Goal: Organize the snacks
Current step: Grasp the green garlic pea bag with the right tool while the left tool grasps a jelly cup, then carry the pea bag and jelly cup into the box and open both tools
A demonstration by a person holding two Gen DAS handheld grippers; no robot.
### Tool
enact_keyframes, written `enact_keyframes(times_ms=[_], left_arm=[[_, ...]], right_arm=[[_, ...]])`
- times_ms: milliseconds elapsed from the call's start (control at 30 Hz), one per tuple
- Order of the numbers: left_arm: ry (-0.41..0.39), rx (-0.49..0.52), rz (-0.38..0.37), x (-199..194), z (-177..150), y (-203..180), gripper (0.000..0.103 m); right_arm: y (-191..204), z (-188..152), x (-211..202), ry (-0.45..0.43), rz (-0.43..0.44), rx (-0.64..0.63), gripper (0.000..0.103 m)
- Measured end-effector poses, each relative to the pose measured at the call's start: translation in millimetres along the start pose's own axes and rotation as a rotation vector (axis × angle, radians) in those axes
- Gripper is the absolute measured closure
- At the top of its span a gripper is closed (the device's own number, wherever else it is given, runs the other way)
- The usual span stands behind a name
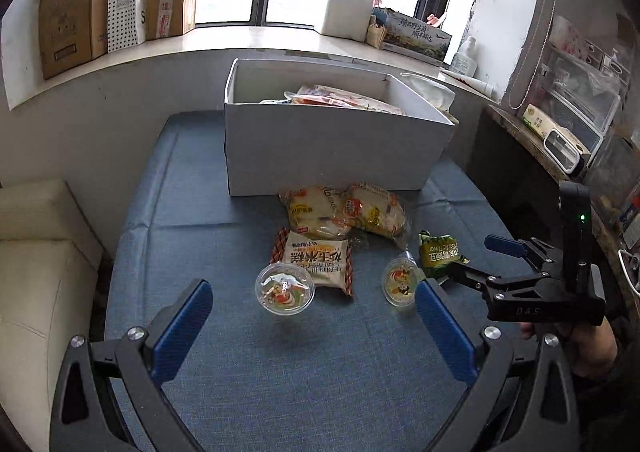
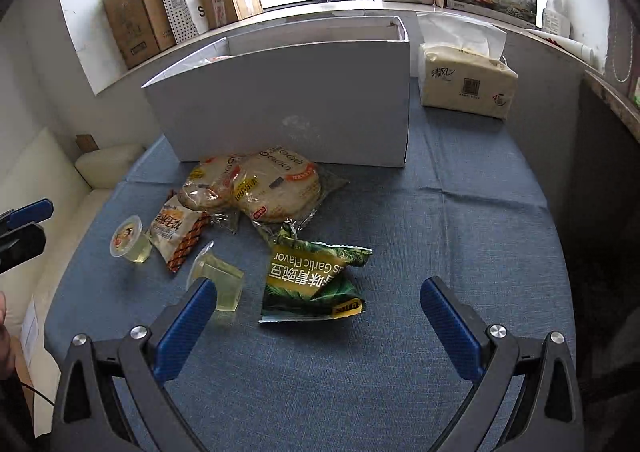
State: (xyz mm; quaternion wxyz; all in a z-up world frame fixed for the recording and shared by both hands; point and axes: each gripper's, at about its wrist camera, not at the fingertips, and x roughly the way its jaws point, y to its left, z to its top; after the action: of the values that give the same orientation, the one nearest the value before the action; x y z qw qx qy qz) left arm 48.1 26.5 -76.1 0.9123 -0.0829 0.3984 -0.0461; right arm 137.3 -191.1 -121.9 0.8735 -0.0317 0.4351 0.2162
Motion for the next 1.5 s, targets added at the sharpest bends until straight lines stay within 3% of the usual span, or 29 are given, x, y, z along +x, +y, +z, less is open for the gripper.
enact_keyframes(times_ms=[333, 533, 633, 667, 700, 833, 1033, 1300, 1333, 1367, 1400, 1433, 1500], left_arm=[[0.027, 0.006, 0.012, 9.6, -10.4, 7.3, 0.000], [0.053, -0.008, 0.009, 17.7, -15.9, 10.3, 0.000], [0.066, -0.004, 0.021, 23.3, -18.1, 11.1, 0.000], [0.071, -0.006, 0.019, 25.5, -18.5, 12.1, 0.000], [0.076, -0.010, 0.018, 27.6, -18.8, 12.8, 0.000], [0.084, -0.004, 0.030, 36.0, -18.5, 15.3, 0.000], [0.112, 0.021, 0.061, 60.4, -9.9, 19.9, 0.000], [0.155, 0.061, 0.077, 91.6, -5.3, 19.0, 0.002], [0.152, 0.067, 0.072, 92.5, -5.7, 18.3, 0.013], [0.160, 0.073, 0.066, 95.0, -6.2, 17.2, 0.035], [0.176, 0.074, 0.059, 98.5, -6.9, 16.7, 0.047], [0.181, 0.070, 0.045, 100.1, -7.5, 16.9, 0.052], [0.178, 0.066, 0.036, 98.5, -8.2, 17.3, 0.052]], right_arm=[[-4.7, 5.0, 36.2, 0.100, -0.047, 0.033, 0.000], [-3.6, 5.3, 41.4, 0.093, -0.061, 0.024, 0.000], [5.4, 4.6, 42.7, 0.081, -0.114, -0.041, 0.015], [8.2, 4.0, 41.1, 0.070, -0.131, -0.063, 0.034], [9.1, 4.0, 39.1, 0.058, -0.122, -0.068, 0.041], [8.2, 0.4, 33.6, 0.047, -0.090, -0.073, 0.042], [-3.6, -3.9, 4.5, -0.018, 0.011, 0.034, 0.042], [-10.9, -7.4, -21.0, -0.071, 0.031, 0.080, 0.042], [-11.7, -7.5, -22.3, -0.074, 0.031, 0.083, 0.042], [-12.0, -7.6, -23.1, -0.078, 0.031, 0.087, 0.042], [-13.3, -7.6, -24.6, -0.084, 0.033, 0.090, 0.042], [-14.1, -8.5, -25.8, -0.089, 0.036, 0.091, 0.042], [-14.2, -8.9, -26.1, -0.088, 0.040, 0.091, 0.042]])
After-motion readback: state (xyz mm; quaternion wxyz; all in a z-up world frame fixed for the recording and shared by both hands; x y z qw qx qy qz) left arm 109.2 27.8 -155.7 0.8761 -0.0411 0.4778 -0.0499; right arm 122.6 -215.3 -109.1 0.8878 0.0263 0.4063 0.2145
